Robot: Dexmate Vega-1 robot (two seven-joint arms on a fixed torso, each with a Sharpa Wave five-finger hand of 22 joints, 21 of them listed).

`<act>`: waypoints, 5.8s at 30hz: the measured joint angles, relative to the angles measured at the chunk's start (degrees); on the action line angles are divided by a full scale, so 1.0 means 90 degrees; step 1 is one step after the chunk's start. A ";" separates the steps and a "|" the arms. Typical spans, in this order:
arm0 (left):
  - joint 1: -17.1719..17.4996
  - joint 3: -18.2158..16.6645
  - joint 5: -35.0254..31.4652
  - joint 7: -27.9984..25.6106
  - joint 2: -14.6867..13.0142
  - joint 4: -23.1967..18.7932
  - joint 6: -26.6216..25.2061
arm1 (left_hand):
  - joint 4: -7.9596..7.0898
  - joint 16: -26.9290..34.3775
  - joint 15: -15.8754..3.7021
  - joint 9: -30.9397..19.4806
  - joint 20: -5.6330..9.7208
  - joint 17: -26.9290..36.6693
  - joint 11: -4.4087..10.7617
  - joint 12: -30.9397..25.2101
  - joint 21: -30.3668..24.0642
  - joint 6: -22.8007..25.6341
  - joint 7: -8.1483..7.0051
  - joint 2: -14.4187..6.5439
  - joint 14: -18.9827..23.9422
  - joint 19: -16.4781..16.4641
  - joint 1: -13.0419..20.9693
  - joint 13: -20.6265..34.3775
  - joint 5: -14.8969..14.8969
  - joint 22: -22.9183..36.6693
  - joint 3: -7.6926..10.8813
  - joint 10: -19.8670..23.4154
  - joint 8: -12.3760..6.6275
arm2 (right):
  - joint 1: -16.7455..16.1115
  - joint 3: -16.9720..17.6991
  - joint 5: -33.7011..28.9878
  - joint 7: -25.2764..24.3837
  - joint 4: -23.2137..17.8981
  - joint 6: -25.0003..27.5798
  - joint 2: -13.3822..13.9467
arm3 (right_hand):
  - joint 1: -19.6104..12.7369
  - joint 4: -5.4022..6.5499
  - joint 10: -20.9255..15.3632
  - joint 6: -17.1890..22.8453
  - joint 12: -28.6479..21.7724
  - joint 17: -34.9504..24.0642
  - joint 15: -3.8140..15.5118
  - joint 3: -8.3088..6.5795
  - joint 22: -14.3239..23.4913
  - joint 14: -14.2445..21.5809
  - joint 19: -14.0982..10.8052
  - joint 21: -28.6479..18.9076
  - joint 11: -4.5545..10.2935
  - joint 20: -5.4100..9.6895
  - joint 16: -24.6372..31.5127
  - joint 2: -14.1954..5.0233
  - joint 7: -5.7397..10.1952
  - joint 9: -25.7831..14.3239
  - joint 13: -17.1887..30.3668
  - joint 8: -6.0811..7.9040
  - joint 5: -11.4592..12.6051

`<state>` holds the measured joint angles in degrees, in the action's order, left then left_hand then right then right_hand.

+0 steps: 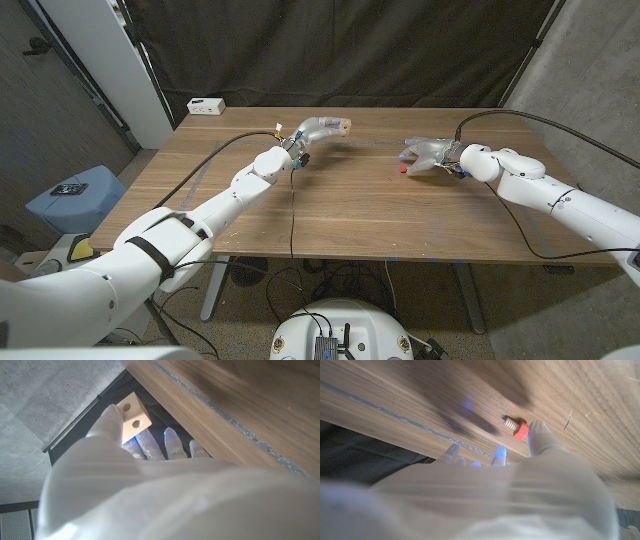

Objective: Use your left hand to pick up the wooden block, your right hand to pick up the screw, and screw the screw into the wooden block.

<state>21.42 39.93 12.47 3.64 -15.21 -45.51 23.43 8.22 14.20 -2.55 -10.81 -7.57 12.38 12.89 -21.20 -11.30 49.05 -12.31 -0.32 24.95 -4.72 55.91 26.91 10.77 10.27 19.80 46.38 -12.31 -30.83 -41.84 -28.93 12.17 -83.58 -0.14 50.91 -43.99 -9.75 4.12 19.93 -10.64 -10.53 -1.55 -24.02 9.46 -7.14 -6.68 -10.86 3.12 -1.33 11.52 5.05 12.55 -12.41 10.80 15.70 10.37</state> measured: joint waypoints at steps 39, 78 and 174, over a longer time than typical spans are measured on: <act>0.0110 -0.0002 0.0073 -0.0007 0.0001 -0.0154 -0.0145 | 0.0006 -0.0001 0.0000 -0.0001 0.0000 0.0014 0.0003 0.0064 0.0000 0.0016 -0.0010 -0.0044 0.0000 0.0000 0.0025 0.0007 0.0000 -0.0001 -0.0057 0.0031 0.0001 | 0.0027 -0.0120 0.0019 -0.0481 0.0468 -0.0373 -0.0181 | -0.0376 -0.0005 -0.0064 0.0810 -0.0043 -0.0031 0.0093 -0.0100 -0.0001 0.0203 -0.0161 0.0000 -0.0005 0.0026 0.0000 -0.0060 -0.0004 -0.0118 -0.0001 0.0446 0.0000; 0.0059 -0.0039 0.0232 0.0155 0.0085 0.0059 -0.0151 | 0.0013 -0.0001 -0.0001 0.0000 0.0000 0.0015 -0.0014 0.0111 0.0000 0.0042 -0.0021 -0.0112 0.0000 0.0000 0.0029 0.0021 0.0001 -0.0002 -0.0063 0.0021 0.0006 | 0.0153 -0.0255 -0.0111 -0.0724 0.0730 -0.0469 -0.0331 | -0.0529 0.0021 -0.0255 0.1574 -0.0069 -0.0060 0.0138 -0.0125 0.0032 0.0317 -0.0260 0.0000 0.0029 0.0035 0.0050 -0.0110 -0.0029 -0.0265 -0.0001 0.0911 0.0000; 0.0049 -0.0121 0.0539 0.0339 0.0267 0.0354 -0.0276 | 0.0010 0.0024 -0.0001 0.0005 0.0000 0.0017 -0.0023 0.0193 0.0000 0.0057 0.0016 -0.0143 0.0000 0.0000 -0.0043 0.0048 0.0031 -0.0003 -0.0152 0.0099 0.0021 | 0.0049 -0.0015 0.0278 -0.1042 0.0710 -0.0588 -0.0355 | -0.0677 0.0093 -0.0498 0.2337 -0.0068 -0.0119 0.0183 -0.0053 0.0029 0.0429 -0.0362 0.0000 0.0013 0.0069 0.0080 -0.0160 -0.0085 -0.0531 -0.0001 0.1505 0.0000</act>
<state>21.86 38.84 17.32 6.70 -12.80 -42.32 20.95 8.31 14.42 -2.56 -10.77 -7.57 12.53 12.68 -19.46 -11.30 49.56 -12.17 -1.61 24.96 -4.72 55.52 27.33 11.05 10.24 18.44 47.27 -12.12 -30.39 -41.98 -26.43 2.79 -77.19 -5.43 47.72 -50.08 -8.92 -0.35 40.96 -11.26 -11.61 0.10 -24.50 9.72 -3.27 -9.94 -10.86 3.24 -0.71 12.25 3.60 11.79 -17.18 10.79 29.25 10.37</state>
